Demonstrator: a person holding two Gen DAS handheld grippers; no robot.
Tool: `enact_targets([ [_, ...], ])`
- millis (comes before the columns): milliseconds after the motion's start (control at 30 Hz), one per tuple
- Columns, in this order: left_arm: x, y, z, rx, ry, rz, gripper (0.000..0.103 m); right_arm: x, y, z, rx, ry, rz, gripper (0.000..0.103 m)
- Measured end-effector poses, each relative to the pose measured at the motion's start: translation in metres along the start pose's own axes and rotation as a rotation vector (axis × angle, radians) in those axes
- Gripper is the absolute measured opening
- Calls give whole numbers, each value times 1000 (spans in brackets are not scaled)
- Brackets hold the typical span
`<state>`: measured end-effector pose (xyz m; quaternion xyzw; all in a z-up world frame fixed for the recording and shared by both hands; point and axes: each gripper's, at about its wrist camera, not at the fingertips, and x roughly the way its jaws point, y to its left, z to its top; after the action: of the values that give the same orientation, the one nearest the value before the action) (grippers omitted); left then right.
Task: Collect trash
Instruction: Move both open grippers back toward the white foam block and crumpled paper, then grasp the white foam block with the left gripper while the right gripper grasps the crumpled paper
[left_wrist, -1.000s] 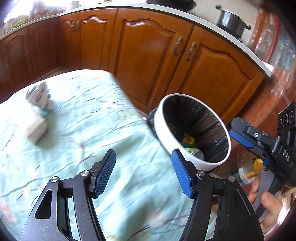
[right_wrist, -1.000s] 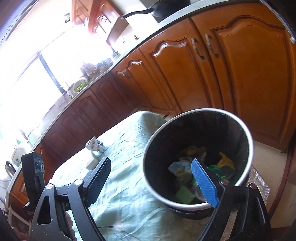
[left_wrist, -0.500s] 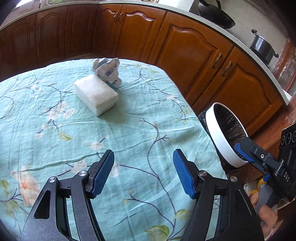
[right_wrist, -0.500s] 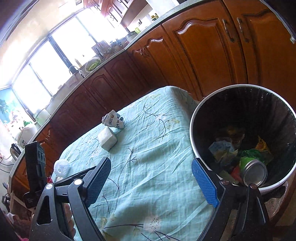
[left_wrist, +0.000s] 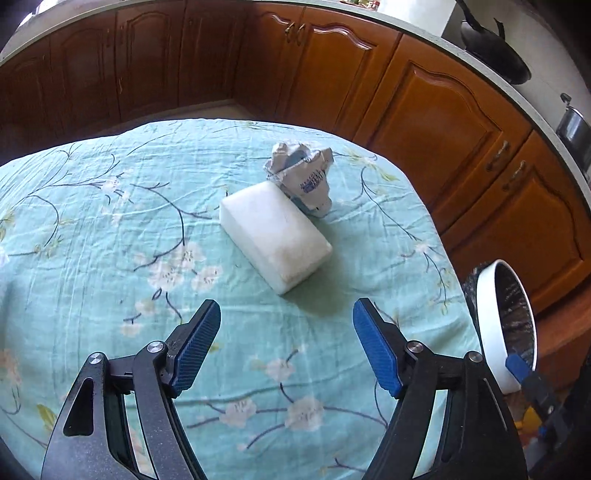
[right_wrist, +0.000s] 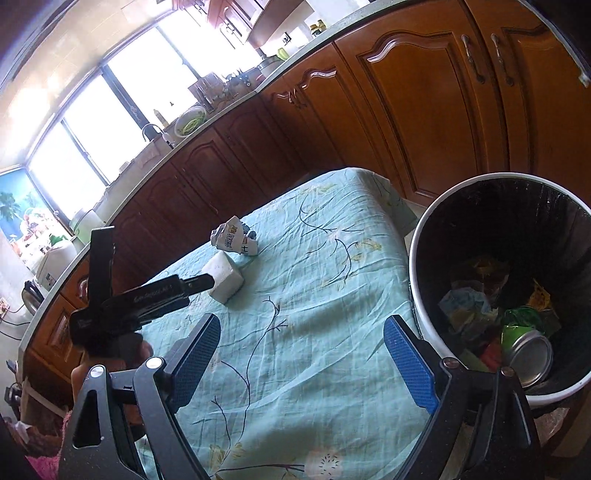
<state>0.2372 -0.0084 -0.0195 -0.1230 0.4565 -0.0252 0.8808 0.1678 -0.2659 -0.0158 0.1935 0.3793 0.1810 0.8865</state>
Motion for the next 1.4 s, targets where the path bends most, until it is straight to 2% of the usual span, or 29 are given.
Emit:
enact_targets([
  [167,22,-10,31,20,-17,80,84,12,-1,11,5,8,2,91],
  [233,34,-12,38,32,-1,136,85,18,0,17,3,7,7,91],
  [367,50,-12,38,55,4,161,83,34,7,31,-13,11,25,91],
  [467,47,-10,30,96,-6,92,63,51,15,40,-30,23,42,91],
  [567,33,-6,23,137,-35,63,59,72,26,47,-55,50,59,84],
  [633,20,2,19,131,-47,20,57,90,35,51,-73,81,75,76],
  [700,5,13,15,128,-56,-4,56,107,48,53,-99,101,87,75],
  [733,-2,18,12,124,-58,-25,49,115,55,54,-116,109,91,75],
  [767,-7,24,10,120,-43,-48,13,124,63,55,-133,121,100,75],
  [800,-11,29,8,112,-22,-63,7,132,69,55,-144,131,109,74],
  [833,-15,35,5,105,-12,-80,7,139,76,56,-158,140,115,74],
  [933,-23,48,-7,109,-4,-61,7,160,91,61,-188,144,95,72],
  [1033,-25,63,-16,75,12,-68,7,183,95,66,-183,187,86,69],
  [1100,-25,70,-19,52,11,-73,18,200,97,65,-175,230,83,69],
  [1133,-26,74,-19,37,8,-77,24,206,98,63,-173,248,88,64],
  [1167,-27,77,-20,23,2,-79,36,211,100,60,-178,265,89,57],
  [1200,-28,79,-19,6,-5,-83,44,211,101,57,-188,271,76,41],
  [1233,-30,82,-18,-11,-11,-92,47,209,102,55,-194,260,72,27],
  [1267,-31,83,-17,-24,-14,-101,49,204,102,55,-193,252,92,19],
  [1333,-32,83,-13,-42,-19,-117,54,186,100,53,-180,231,106,17],
  [1400,-34,82,-9,-47,-32,-120,68,168,96,51,-183,201,99,16],
])
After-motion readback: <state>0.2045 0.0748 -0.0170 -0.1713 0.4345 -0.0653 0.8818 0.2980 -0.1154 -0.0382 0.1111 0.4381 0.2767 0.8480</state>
